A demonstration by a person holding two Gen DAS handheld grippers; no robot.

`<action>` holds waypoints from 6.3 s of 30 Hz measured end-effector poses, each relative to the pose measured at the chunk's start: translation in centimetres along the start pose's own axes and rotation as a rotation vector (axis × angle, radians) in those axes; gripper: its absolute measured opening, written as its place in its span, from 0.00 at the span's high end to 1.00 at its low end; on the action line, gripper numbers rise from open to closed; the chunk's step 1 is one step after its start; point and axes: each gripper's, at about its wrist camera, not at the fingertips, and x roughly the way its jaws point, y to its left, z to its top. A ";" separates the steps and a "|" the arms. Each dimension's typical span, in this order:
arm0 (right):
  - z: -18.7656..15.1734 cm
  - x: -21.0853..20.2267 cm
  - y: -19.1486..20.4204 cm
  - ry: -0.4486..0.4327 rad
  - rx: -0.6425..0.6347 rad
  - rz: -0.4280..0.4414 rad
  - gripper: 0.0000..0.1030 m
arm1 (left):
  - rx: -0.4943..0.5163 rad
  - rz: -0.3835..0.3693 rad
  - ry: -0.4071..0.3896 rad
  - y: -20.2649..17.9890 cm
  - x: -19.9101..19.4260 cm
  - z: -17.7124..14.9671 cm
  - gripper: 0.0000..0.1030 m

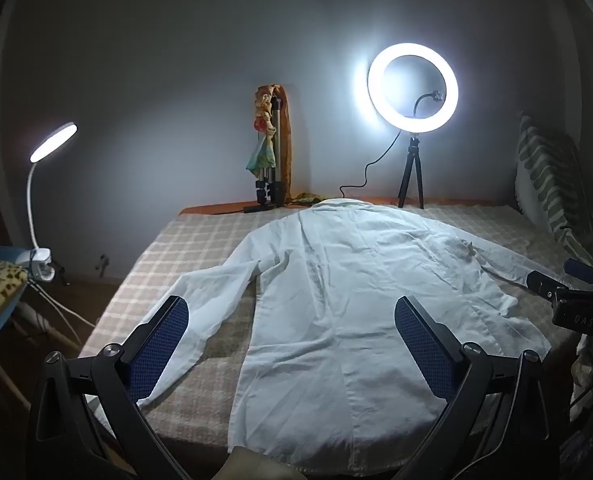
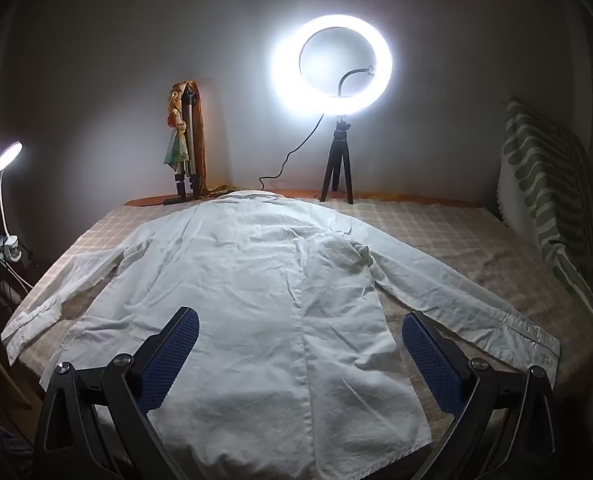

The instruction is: Fold small clothes

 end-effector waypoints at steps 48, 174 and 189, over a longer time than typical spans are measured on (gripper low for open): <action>0.5 0.1 0.3 -0.005 -0.004 -0.003 0.00 | 0.016 0.009 0.011 0.2 0.3 0.1 0.00; 12.3 17.8 17.7 0.372 -0.111 0.627 0.38 | -0.017 -0.343 0.245 8.6 7.7 -2.8 0.95; 12.0 33.8 30.4 0.690 -0.093 0.684 0.38 | 0.139 -0.408 0.325 5.2 8.0 -5.8 0.95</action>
